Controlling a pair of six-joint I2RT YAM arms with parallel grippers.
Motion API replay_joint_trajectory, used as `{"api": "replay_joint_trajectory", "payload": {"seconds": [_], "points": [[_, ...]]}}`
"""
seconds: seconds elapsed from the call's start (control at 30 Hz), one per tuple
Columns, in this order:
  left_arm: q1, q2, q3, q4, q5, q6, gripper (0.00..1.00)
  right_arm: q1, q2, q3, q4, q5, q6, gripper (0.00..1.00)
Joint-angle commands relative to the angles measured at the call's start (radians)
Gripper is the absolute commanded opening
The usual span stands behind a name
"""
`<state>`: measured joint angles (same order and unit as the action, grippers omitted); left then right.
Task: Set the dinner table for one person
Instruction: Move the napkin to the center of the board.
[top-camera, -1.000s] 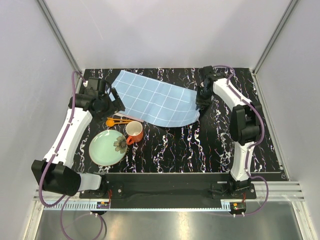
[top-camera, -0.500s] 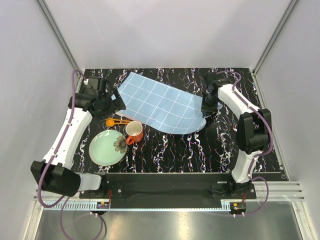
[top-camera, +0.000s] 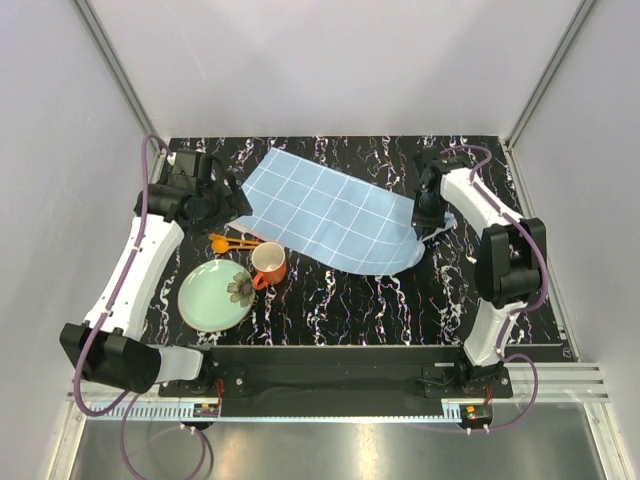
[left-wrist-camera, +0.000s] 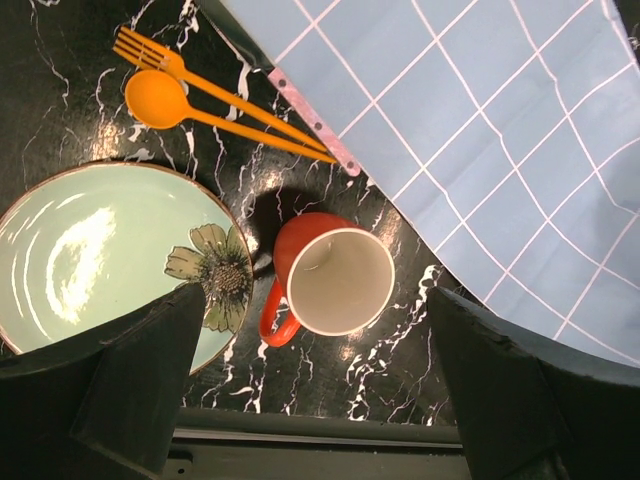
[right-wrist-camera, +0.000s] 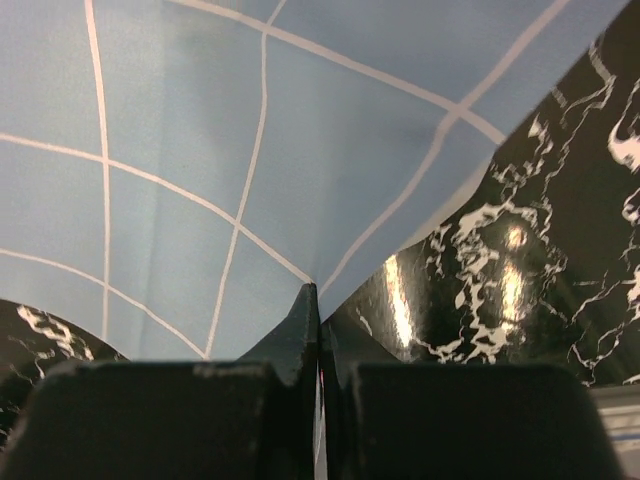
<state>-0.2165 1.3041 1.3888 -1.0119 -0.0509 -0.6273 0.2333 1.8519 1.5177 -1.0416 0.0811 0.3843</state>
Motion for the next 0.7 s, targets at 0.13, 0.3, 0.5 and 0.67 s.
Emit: {"api": "replay_joint_trajectory", "payload": {"seconds": [0.13, 0.3, 0.5, 0.67], "points": [[-0.011, -0.005, 0.072, -0.001, -0.02, 0.003, 0.99, -0.084, 0.188, 0.28, 0.0, 0.075, -0.034, 0.0], [-0.03, 0.004, 0.09, -0.002, -0.032, 0.003, 0.99, -0.115, 0.308, 0.459, -0.026, 0.037, -0.062, 0.0], [-0.06, 0.044, 0.108, -0.013, -0.047, 0.0, 0.99, -0.121, 0.447, 0.637, -0.101, 0.072, -0.084, 0.06], [-0.08, 0.072, 0.127, -0.014, -0.061, -0.002, 0.99, -0.121, 0.451, 0.65, -0.101, 0.117, -0.087, 0.53]]}}
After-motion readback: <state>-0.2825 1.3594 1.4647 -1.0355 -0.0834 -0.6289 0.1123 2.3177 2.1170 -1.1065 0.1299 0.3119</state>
